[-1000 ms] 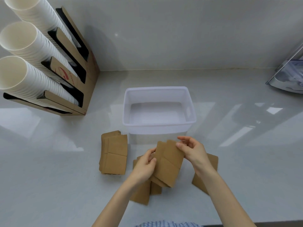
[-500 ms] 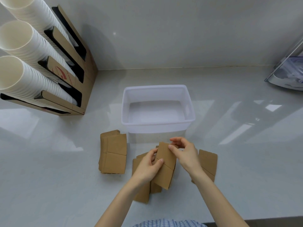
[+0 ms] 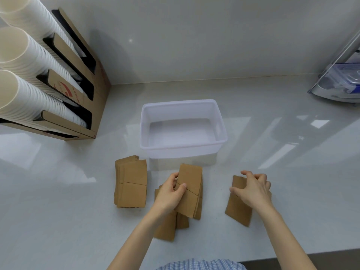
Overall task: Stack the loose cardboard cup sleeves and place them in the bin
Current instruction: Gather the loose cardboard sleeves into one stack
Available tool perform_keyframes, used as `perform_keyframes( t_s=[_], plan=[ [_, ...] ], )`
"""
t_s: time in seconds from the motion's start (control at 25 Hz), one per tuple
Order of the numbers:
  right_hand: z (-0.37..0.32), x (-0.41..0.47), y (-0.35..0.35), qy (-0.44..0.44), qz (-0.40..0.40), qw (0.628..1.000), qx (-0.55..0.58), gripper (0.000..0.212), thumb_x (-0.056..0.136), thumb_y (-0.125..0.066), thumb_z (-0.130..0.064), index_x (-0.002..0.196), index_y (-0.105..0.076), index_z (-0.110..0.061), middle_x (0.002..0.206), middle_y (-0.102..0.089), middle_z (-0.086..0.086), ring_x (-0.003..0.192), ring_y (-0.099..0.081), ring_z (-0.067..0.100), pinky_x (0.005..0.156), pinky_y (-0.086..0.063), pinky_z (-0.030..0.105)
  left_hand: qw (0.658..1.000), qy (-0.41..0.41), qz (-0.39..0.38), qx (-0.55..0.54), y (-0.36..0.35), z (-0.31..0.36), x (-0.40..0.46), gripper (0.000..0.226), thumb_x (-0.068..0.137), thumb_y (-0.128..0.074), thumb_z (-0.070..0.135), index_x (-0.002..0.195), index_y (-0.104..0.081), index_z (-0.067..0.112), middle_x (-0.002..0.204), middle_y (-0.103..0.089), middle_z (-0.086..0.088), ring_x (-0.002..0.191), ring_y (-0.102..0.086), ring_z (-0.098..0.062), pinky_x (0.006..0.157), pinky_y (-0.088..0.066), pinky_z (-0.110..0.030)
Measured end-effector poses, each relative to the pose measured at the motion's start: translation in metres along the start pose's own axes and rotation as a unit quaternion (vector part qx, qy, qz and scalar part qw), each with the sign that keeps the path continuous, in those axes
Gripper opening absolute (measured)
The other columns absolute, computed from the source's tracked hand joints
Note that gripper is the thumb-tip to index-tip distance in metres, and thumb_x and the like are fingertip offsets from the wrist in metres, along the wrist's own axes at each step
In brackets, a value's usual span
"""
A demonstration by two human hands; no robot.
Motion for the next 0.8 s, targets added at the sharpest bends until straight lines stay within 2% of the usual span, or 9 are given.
perform_keyframes(
  t_s=[0.16, 0.32, 0.44, 0.56, 0.64, 0.72, 0.8],
  plan=[
    [0.0011, 0.0015, -0.0034, -0.022, -0.008, 0.999, 0.035, 0.064, 0.074, -0.071, -0.022, 0.129, -0.038, -0.015, 0.132, -0.024, 0.016, 0.123, -0.024, 0.037, 0.102, -0.034, 0.043, 1.000, 0.003, 0.003, 0.003, 0.0005, -0.0008, -0.0001, 0.034, 0.091, -0.045, 0.018, 0.125, -0.042, 0.019, 0.113, -0.058, 0.000, 0.101, -0.057, -0.015, 0.079, -0.046, -0.022],
    [0.0027, 0.0018, -0.0028, -0.036, -0.009, 0.997, 0.068, 0.062, 0.071, -0.074, -0.022, 0.122, -0.041, -0.012, 0.130, -0.023, 0.017, 0.122, -0.024, 0.037, 0.102, -0.033, 0.040, 1.000, 0.001, -0.002, 0.005, -0.0004, -0.0004, -0.0004, 0.035, 0.091, -0.045, 0.019, 0.126, -0.041, 0.020, 0.110, -0.057, 0.003, 0.100, -0.057, -0.015, 0.078, -0.047, -0.021],
    [0.0010, 0.0017, -0.0028, -0.042, -0.010, 0.998, 0.051, 0.063, 0.068, -0.076, -0.026, 0.118, -0.040, -0.013, 0.128, -0.025, 0.018, 0.118, -0.028, 0.039, 0.099, -0.034, 0.040, 1.000, 0.000, -0.004, 0.003, -0.0007, -0.0001, -0.0011, 0.035, 0.091, -0.045, 0.019, 0.126, -0.041, 0.019, 0.112, -0.056, 0.002, 0.102, -0.057, -0.015, 0.077, -0.046, -0.019],
    [-0.0006, -0.0004, -0.0060, -0.025, -0.007, 0.996, 0.081, 0.060, 0.067, -0.077, -0.023, 0.113, -0.041, -0.012, 0.124, -0.026, 0.017, 0.111, -0.036, 0.039, 0.096, -0.037, 0.038, 1.000, 0.002, 0.004, -0.001, 0.0015, -0.0015, -0.0018, 0.035, 0.091, -0.045, 0.018, 0.125, -0.042, 0.018, 0.114, -0.059, -0.001, 0.102, -0.058, -0.016, 0.079, -0.047, -0.021],
    [-0.0020, -0.0021, -0.0064, -0.007, -0.011, 0.993, 0.117, 0.054, 0.068, -0.076, -0.020, 0.110, -0.043, -0.012, 0.115, -0.027, 0.013, 0.097, -0.045, 0.034, 0.086, -0.040, 0.033, 1.000, 0.005, 0.007, -0.006, 0.0030, -0.0016, -0.0030, 0.034, 0.091, -0.045, 0.018, 0.125, -0.042, 0.018, 0.113, -0.059, -0.001, 0.100, -0.058, -0.015, 0.075, -0.047, -0.018],
    [-0.0032, -0.0027, -0.0066, 0.014, -0.015, 0.989, 0.146, 0.041, 0.073, -0.071, -0.017, 0.107, -0.048, -0.012, 0.108, -0.031, 0.010, 0.084, -0.045, 0.027, 0.076, -0.037, 0.026, 1.000, 0.009, 0.012, -0.013, 0.0050, -0.0019, -0.0037, 0.034, 0.091, -0.045, 0.017, 0.125, -0.041, 0.018, 0.114, -0.059, -0.002, 0.099, -0.057, -0.015, 0.072, -0.045, -0.014],
    [-0.0051, -0.0016, -0.0075, 0.049, -0.014, 0.982, 0.180, 0.023, 0.080, -0.063, -0.015, 0.102, -0.057, -0.013, 0.108, -0.050, 0.011, 0.087, -0.047, 0.023, 0.074, -0.035, 0.025, 1.000, 0.013, 0.017, -0.019, 0.0070, -0.0022, -0.0042, 0.034, 0.092, -0.044, 0.017, 0.126, -0.041, 0.018, 0.115, -0.059, -0.002, 0.099, -0.057, -0.015, 0.070, -0.045, -0.013]
  ],
)
Point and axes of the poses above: each hand's wrist, its own x-axis towards the middle knuckle, its own y-axis out of the back of the hand, z = x × y, the point moved 1 cm from there along x, towards the middle knuckle
